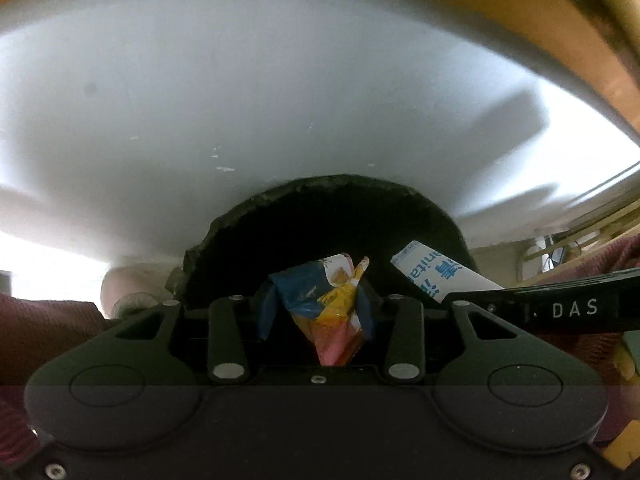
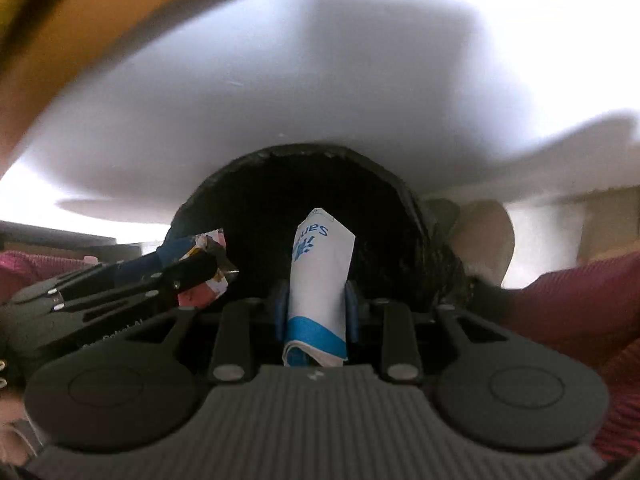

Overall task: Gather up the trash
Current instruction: 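Lower both held items below the bed edge into the dark bag and open both tools, then raise both open tools back over the snack heap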

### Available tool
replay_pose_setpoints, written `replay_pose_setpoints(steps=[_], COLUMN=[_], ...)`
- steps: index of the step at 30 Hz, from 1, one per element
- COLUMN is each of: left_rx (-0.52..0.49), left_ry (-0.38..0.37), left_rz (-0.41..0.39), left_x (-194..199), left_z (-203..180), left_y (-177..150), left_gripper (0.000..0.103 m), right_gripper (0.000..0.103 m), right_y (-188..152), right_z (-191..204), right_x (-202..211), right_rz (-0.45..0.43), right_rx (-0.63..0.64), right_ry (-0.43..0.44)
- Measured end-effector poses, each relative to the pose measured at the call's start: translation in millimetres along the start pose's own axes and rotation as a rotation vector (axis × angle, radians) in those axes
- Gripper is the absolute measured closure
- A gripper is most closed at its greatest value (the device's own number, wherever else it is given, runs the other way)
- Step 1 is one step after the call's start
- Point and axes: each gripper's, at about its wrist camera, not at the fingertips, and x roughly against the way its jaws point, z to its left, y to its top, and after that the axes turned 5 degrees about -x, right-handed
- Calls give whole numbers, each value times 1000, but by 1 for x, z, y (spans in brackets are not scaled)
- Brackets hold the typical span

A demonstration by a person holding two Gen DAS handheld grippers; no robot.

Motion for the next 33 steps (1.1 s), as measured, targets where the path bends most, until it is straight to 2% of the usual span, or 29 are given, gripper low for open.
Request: replay_pose_setpoints(steps=[2,4,5,6,12,20,26,33], left_rx=[-2,-4,-5,-4,-4,-26,-59,-154], left_ry=[-3,1,4,6,13,0,7,2], left_rz=[9,11,12,13,25,19,-66,-218], left_x=[-6,-9,-8,-9,3,25,60,128], left_z=[0,2,2,2,-1,-9,-16,-30], left_y=[4,5,6,7,10,9,9,14], left_gripper=[62,59,53,48,34,28,28,23], right_gripper=[62,47,41,38,35,33,33,33], right_y=[0,2,2,3,7,5,-4,-20], right_z=[-1,0,-1,-2,-7,-4,10,29], right_x=[-2,-6,-5,-5,2,18,43,100], right_rz=[-2,-16,-22,-27,-44,-81,-161,-279], right_rx=[-6,-6,-6,-8,-13,7,85,225], right_ry=[-5,-10,-12,-13,-12,-7,-11,47])
